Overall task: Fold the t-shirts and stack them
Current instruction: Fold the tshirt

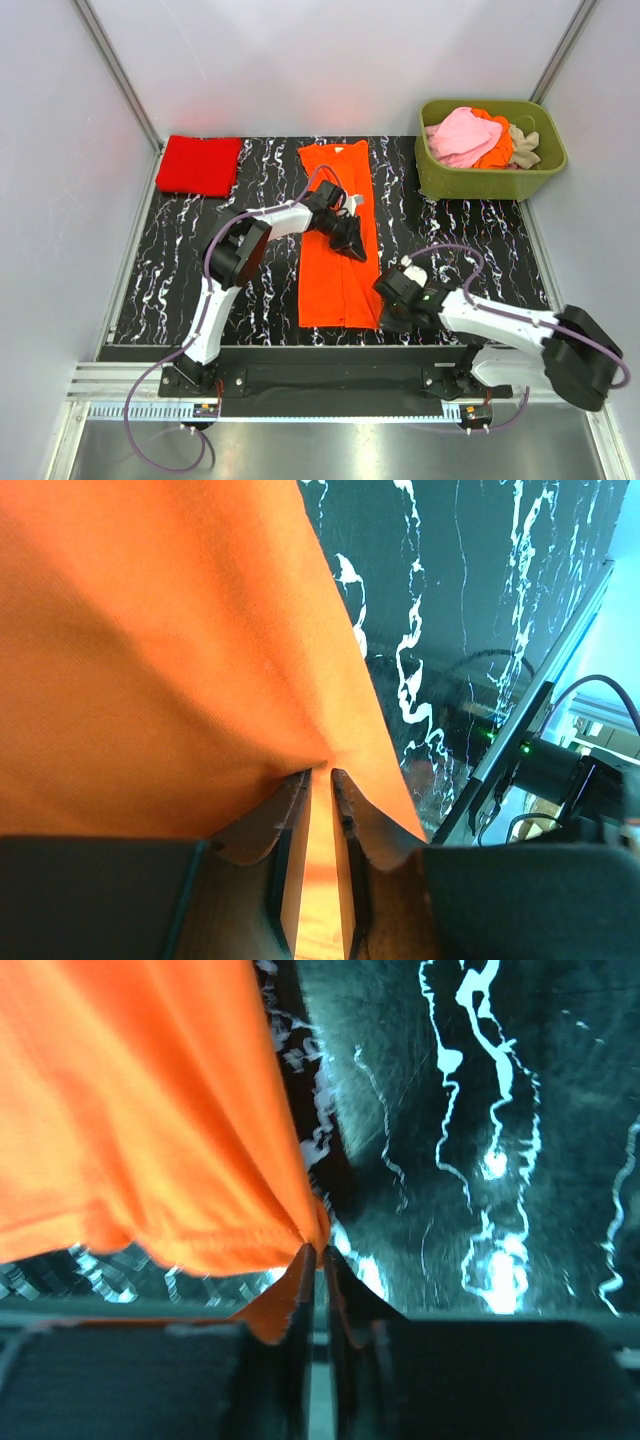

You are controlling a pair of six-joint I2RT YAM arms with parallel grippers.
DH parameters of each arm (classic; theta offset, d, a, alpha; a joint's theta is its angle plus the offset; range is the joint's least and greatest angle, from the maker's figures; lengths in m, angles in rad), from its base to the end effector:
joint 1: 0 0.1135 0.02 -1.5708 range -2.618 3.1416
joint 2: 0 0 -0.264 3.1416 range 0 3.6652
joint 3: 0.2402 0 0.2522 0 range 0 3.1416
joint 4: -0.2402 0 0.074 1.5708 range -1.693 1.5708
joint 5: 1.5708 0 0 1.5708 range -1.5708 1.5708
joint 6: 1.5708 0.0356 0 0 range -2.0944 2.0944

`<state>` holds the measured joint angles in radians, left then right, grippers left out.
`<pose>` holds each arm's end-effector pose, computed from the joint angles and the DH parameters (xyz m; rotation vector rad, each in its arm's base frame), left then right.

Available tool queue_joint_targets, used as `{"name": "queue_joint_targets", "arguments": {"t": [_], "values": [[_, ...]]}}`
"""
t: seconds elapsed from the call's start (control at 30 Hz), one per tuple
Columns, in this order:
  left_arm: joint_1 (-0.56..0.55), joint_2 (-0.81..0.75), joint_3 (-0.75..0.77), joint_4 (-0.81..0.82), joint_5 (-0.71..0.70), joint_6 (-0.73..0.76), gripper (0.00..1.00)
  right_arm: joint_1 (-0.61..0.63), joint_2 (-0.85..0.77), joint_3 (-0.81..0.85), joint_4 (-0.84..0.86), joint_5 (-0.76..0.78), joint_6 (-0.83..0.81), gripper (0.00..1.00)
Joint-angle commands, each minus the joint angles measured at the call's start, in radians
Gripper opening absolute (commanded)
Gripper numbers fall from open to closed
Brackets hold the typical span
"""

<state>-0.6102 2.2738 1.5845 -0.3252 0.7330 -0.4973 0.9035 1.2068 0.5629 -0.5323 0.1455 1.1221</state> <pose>0.3723 -0.2894 0.1201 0.4571 2.7345 -1.3136 0.1278 0.1538 0.1603 0.3445 2.7670 0.3652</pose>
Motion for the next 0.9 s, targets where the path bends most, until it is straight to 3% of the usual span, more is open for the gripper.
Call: {"name": "queue_joint_targets", "arguments": {"t": [0.0, 0.1, 0.33, 0.47, 0.67, 0.87], "values": [[0.018, 0.021, 0.032, -0.089, -0.118, 0.043, 0.24, 0.012, -0.125, 0.022, -0.106, 0.035, -0.002, 0.15], [0.027, 0.01, 0.069, -0.12, -0.103, 0.039, 0.31, 0.011, -0.165, 0.028, -0.106, 0.017, 0.005, 0.28], [0.027, -0.114, 0.066, -0.123, -0.05, 0.017, 0.41, -0.001, -0.153, 0.017, -0.063, 0.026, -0.031, 0.4], [0.03, -0.247, -0.013, -0.123, -0.024, 0.008, 0.46, -0.113, -0.153, 0.035, -0.045, -0.035, -0.137, 0.41], [0.03, -0.381, -0.162, -0.123, -0.017, 0.023, 0.52, -0.291, -0.099, 0.098, -0.017, -0.252, -0.365, 0.39], [0.046, -0.597, -0.472, -0.127, -0.251, 0.028, 0.5, -0.296, -0.049, 0.072, 0.025, -0.347, -0.395, 0.38]]}}
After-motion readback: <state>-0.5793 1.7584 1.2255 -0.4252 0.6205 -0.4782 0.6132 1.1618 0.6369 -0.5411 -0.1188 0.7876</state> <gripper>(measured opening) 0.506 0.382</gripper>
